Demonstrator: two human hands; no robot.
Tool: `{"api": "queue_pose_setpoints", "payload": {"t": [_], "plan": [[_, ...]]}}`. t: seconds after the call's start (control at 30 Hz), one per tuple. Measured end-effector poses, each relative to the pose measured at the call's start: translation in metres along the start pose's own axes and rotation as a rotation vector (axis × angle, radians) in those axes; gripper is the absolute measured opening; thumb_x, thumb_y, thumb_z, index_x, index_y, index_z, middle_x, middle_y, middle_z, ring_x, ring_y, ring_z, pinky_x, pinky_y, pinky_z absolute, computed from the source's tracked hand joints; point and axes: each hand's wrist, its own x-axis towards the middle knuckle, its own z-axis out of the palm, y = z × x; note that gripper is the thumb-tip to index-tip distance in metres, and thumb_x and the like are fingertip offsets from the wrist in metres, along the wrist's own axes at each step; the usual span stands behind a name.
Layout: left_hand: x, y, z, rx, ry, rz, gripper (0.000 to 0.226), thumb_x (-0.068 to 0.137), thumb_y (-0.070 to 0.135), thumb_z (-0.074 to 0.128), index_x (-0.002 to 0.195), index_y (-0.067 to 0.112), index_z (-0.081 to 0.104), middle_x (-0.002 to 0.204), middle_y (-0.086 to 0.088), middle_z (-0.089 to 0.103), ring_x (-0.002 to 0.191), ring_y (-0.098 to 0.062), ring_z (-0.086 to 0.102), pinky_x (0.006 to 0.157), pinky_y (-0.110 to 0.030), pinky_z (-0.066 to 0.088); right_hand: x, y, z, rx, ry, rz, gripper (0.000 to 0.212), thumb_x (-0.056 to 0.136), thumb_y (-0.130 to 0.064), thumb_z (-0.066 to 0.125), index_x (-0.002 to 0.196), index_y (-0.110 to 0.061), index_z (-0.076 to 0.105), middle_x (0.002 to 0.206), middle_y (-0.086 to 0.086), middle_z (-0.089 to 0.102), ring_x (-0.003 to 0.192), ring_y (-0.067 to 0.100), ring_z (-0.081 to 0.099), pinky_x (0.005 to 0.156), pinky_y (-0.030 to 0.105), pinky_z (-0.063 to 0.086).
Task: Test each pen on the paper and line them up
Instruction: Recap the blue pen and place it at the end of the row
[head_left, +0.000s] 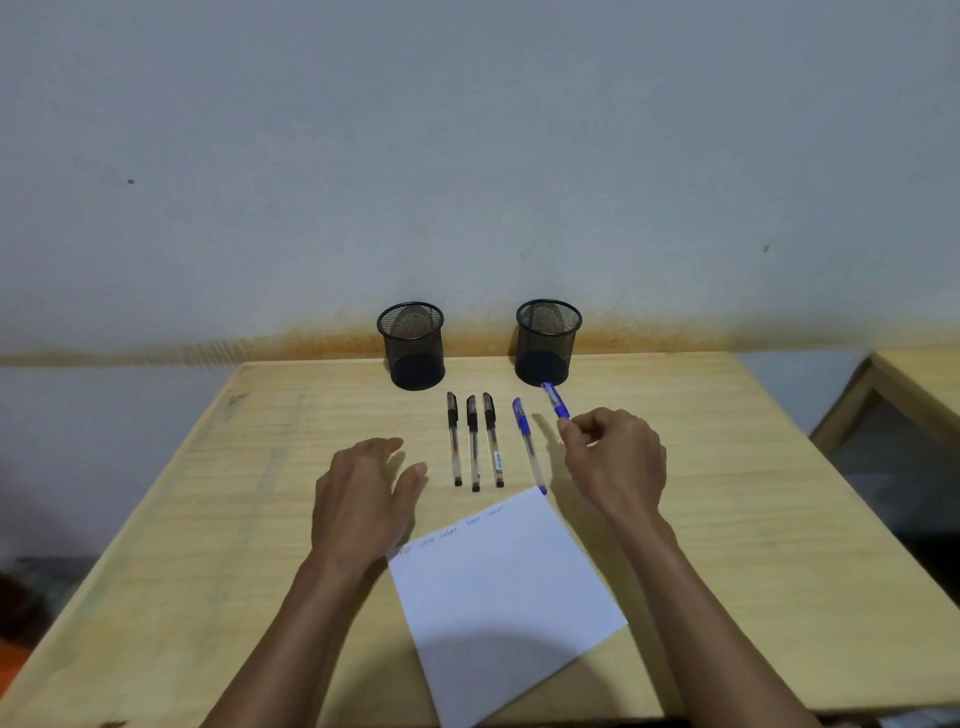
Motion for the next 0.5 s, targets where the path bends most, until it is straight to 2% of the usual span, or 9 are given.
{"api": "queue_pose_setpoints", "payload": {"t": [0.17,0.3,0.33,0.43,0.5], "plan": [[0.002,-0.006,0.008,0.125,-0.014,0.010,0.043,0.091,0.041,0.064,0.123,0.013,0.066,0.127,-0.001,0.065,0.122,-0.028,0.054,0.095,-0.042,0.045,0.018,0.000,0.027,-0.155,-0.039,0.141,0.020,0.092,-0.035,0.063,0.079,-0.023,0.072,0.077,-0.004,0.069,0.081,0.022,0.062,0.085,0.039,0.046],[0.005,-0.018,0.016,0.241,-0.035,0.028,0.035,0.089,0.049,0.059,0.097,0.016,0.067,0.095,0.003,0.062,0.101,-0.028,0.058,0.080,-0.040,0.048,0.026,0.001,0.039,-0.251,-0.064,0.159,0.023,0.094,-0.038,0.060,0.081,-0.022,0.070,0.079,-0.002,0.070,0.084,0.023,0.063,0.081,0.038,0.041],[0.005,-0.020,0.017,0.252,-0.039,0.032,0.035,0.089,0.050,0.058,0.094,0.017,0.067,0.093,0.004,0.061,0.099,-0.028,0.059,0.078,-0.040,0.048,0.026,0.002,0.041,-0.272,-0.068,0.152,0.023,0.094,-0.037,0.060,0.081,-0.021,0.069,0.080,-0.002,0.070,0.084,0.023,0.063,0.080,0.037,0.040],[0.007,-0.023,0.020,0.263,-0.047,0.032,0.037,0.090,0.051,0.057,0.101,0.018,0.068,0.102,0.002,0.064,0.103,-0.028,0.058,0.081,-0.042,0.048,0.026,0.003,0.041,-0.305,-0.072,0.128,0.024,0.096,-0.037,0.059,0.083,-0.019,0.069,0.081,-0.001,0.069,0.084,0.023,0.063,0.077,0.036,0.038],[0.007,-0.024,0.021,0.269,-0.032,0.030,0.035,0.091,0.051,0.054,0.095,0.019,0.067,0.097,0.004,0.063,0.101,-0.028,0.058,0.080,-0.041,0.048,0.024,0.003,0.039,-0.308,-0.070,0.105,0.029,0.096,-0.043,0.056,0.090,-0.017,0.069,0.088,-0.001,0.069,0.090,0.024,0.062,0.079,0.038,0.038]]}}
